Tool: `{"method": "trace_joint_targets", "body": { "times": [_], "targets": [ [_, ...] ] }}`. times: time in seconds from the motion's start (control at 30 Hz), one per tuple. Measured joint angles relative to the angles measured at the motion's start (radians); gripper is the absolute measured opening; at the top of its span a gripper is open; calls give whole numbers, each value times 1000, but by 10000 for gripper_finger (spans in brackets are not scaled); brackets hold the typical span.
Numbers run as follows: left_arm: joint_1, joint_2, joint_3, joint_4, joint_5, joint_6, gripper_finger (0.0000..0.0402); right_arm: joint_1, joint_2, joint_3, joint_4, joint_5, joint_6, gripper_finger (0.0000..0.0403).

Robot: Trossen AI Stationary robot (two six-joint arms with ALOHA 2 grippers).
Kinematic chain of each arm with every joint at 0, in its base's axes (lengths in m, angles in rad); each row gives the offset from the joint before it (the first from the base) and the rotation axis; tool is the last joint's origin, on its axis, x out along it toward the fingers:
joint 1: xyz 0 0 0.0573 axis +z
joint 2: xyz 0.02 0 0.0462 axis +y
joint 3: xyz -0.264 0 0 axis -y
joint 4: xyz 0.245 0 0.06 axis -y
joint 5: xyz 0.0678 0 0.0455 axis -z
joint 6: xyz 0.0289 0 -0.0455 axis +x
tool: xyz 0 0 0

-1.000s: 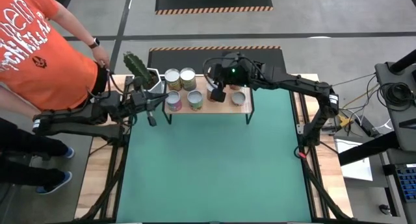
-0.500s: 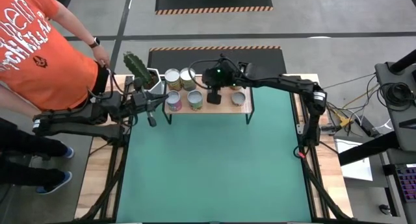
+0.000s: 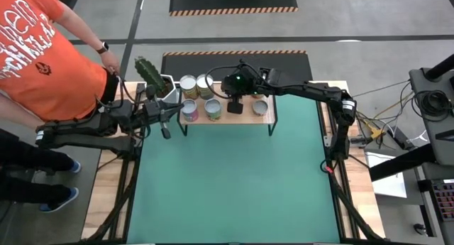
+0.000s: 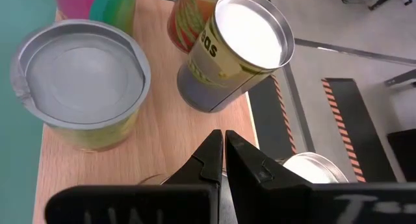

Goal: Pick and place cans onto a shelf
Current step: Adjust the canned goods on the shelf

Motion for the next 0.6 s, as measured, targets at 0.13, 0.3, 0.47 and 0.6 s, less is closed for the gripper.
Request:
{"method": "trace_joint_targets", "body": {
  "times": [0.13, 0.3, 0.47, 0.6],
  "targets": [
    [0, 0, 0, 0, 0, 0, 0, 0, -1, 0, -5, 1, -8, 9],
    [0, 0, 0, 0, 0, 0, 0, 0, -6, 17, -14, 3, -13, 9],
    [0, 0, 0, 0, 0, 0, 0, 0, -10, 64, -17, 3, -7, 9],
    [0, 1, 0, 0, 0, 0, 0, 1, -10, 106, -51, 2, -6, 9]
  ]
}}
